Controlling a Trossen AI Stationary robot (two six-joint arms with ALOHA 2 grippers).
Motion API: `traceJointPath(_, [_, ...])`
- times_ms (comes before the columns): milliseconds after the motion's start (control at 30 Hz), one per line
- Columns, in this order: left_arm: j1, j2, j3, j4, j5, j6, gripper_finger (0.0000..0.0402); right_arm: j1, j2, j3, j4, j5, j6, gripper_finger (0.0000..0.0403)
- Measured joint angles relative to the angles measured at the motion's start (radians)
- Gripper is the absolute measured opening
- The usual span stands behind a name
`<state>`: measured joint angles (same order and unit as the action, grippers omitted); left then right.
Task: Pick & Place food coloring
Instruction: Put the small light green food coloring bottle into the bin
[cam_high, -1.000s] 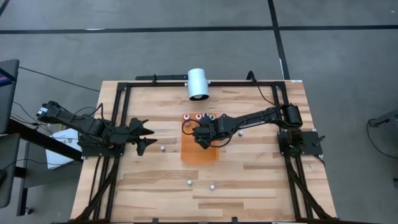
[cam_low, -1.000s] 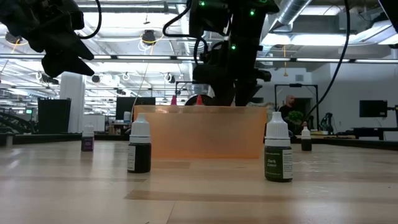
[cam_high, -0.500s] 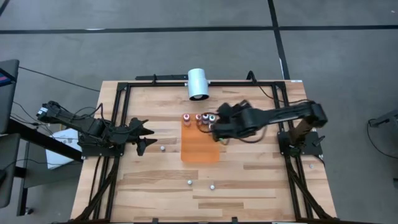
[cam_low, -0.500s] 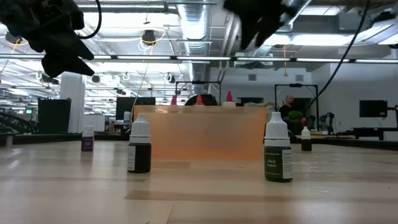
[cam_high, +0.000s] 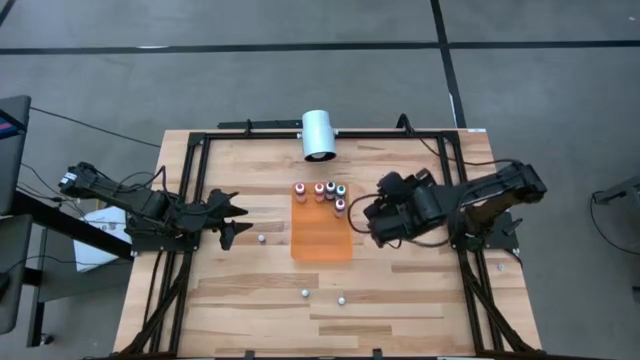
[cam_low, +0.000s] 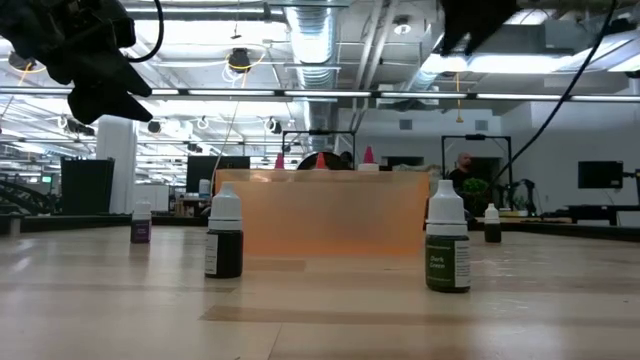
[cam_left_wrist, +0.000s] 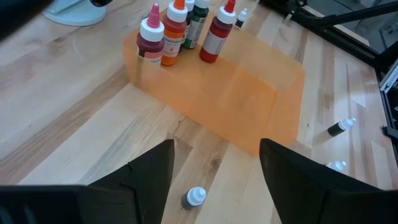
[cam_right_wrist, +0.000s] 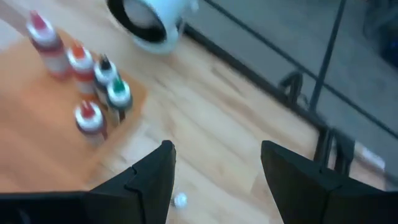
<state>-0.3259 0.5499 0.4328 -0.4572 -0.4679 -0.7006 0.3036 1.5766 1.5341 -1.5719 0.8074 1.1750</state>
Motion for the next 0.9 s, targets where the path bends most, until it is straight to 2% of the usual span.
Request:
traceJointPath(367, [0.000,0.000,0.000,0.000,-0.009,0.000,0.0229,0.140,-0.029,-0.244,0.065,-0.105,0.322,0.0198])
traceJointPath(700, [0.000,0.000,0.000,0.000,-0.010,0.000,0.0229,0.277,-0.028,-0.338,0.088,-0.111,0.608,0.0152])
traceJointPath(900, [0.000,0.000,0.000,0.000,-0.010,-0.017,0.0229,0.330,-0.028,-0.392,0.075,-0.160,0.735,0.0122])
